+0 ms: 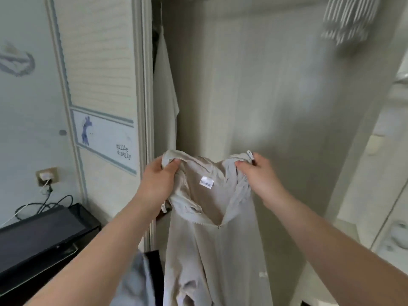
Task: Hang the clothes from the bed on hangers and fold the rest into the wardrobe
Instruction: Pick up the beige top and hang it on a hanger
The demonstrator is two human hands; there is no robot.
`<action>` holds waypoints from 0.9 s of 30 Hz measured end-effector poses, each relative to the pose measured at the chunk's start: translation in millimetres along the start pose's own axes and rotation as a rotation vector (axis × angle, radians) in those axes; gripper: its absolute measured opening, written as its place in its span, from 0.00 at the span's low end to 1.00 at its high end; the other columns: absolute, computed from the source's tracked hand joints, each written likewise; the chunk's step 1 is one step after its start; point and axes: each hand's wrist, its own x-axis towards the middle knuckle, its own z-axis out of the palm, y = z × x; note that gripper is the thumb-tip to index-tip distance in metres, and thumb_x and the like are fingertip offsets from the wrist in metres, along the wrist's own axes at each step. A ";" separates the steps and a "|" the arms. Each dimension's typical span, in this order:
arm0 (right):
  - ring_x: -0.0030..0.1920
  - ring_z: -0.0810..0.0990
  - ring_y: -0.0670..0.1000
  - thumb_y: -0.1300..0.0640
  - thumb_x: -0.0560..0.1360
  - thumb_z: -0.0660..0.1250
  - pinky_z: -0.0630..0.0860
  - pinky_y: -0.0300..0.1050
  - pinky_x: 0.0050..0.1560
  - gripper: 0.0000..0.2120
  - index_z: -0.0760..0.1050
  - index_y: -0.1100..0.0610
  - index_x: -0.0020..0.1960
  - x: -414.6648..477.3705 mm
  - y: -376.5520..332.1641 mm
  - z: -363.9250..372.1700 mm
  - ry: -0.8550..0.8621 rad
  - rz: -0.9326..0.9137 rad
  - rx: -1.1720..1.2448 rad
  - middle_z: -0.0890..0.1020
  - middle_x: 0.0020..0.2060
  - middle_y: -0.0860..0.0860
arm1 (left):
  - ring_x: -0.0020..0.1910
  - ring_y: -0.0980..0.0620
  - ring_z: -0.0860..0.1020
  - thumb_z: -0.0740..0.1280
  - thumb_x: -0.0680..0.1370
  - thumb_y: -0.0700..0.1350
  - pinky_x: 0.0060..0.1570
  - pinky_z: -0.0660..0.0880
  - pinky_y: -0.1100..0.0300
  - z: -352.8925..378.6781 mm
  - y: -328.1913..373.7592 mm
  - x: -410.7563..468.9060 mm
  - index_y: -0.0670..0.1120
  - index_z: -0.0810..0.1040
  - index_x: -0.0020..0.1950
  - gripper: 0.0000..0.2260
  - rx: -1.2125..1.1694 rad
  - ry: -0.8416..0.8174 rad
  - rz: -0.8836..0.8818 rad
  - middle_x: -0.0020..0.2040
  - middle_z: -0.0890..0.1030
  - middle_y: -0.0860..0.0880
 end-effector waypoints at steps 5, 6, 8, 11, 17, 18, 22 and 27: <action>0.28 0.70 0.44 0.61 0.76 0.67 0.66 0.37 0.29 0.11 0.70 0.63 0.36 91.1 -64.3 -33.1 0.165 -0.152 -0.176 0.73 0.27 0.49 | 0.48 0.46 0.85 0.64 0.83 0.46 0.53 0.81 0.49 53.1 72.0 108.9 0.49 0.82 0.49 0.08 -0.048 -0.130 0.144 0.45 0.87 0.48; 0.26 0.69 0.43 0.61 0.76 0.67 0.64 0.36 0.26 0.13 0.69 0.58 0.34 107.1 -79.9 -39.3 0.209 -0.194 -0.211 0.72 0.25 0.46 | 0.48 0.46 0.85 0.64 0.83 0.46 0.53 0.81 0.49 64.5 88.8 131.6 0.49 0.82 0.48 0.08 -0.063 -0.149 0.175 0.46 0.86 0.48; 0.29 0.70 0.47 0.60 0.75 0.66 0.65 0.40 0.29 0.12 0.70 0.56 0.34 130.8 -107.3 -47.9 0.252 -0.239 -0.275 0.73 0.27 0.48 | 0.49 0.46 0.84 0.64 0.83 0.46 0.53 0.81 0.50 82.5 118.4 166.1 0.48 0.81 0.48 0.08 -0.065 -0.173 0.220 0.47 0.86 0.46; 0.33 0.70 0.51 0.60 0.75 0.64 0.64 0.43 0.33 0.07 0.72 0.57 0.39 174.2 -153.9 -61.8 0.359 -0.286 -0.367 0.73 0.32 0.53 | 0.41 0.49 0.82 0.64 0.83 0.46 0.38 0.79 0.59 112.0 170.3 221.8 0.48 0.79 0.45 0.08 -0.124 -0.232 0.284 0.43 0.84 0.47; 0.46 0.77 0.59 0.61 0.76 0.62 0.71 0.45 0.43 0.03 0.73 0.59 0.44 230.7 -236.4 -101.7 0.621 -0.284 -0.790 0.76 0.41 0.56 | 0.38 0.49 0.79 0.64 0.83 0.42 0.37 0.75 0.59 157.0 253.2 303.0 0.42 0.77 0.57 0.06 -0.258 -0.324 0.352 0.43 0.80 0.45; 0.51 0.78 0.60 0.60 0.76 0.62 0.71 0.45 0.46 0.05 0.73 0.60 0.51 234.4 -246.8 -108.2 0.679 -0.299 -0.879 0.77 0.46 0.56 | 0.38 0.48 0.78 0.63 0.83 0.42 0.35 0.74 0.59 164.1 262.2 312.1 0.42 0.76 0.58 0.07 -0.257 -0.342 0.354 0.43 0.79 0.45; 0.62 0.74 0.62 0.58 0.76 0.62 0.69 0.52 0.53 0.15 0.67 0.57 0.62 246.7 -270.8 -134.6 0.961 -0.392 -1.325 0.77 0.59 0.58 | 0.34 0.50 0.76 0.63 0.83 0.42 0.27 0.71 0.63 193.6 288.3 334.3 0.42 0.76 0.51 0.05 -0.199 -0.415 0.382 0.40 0.78 0.45; 0.68 0.69 0.60 0.55 0.80 0.60 0.66 0.53 0.61 0.19 0.66 0.56 0.69 266.3 -266.7 -158.5 1.051 -0.063 -1.694 0.72 0.67 0.57 | 0.30 0.49 0.74 0.63 0.81 0.38 0.23 0.70 0.66 220.6 295.7 356.4 0.44 0.73 0.43 0.07 -0.152 -0.461 0.423 0.36 0.75 0.44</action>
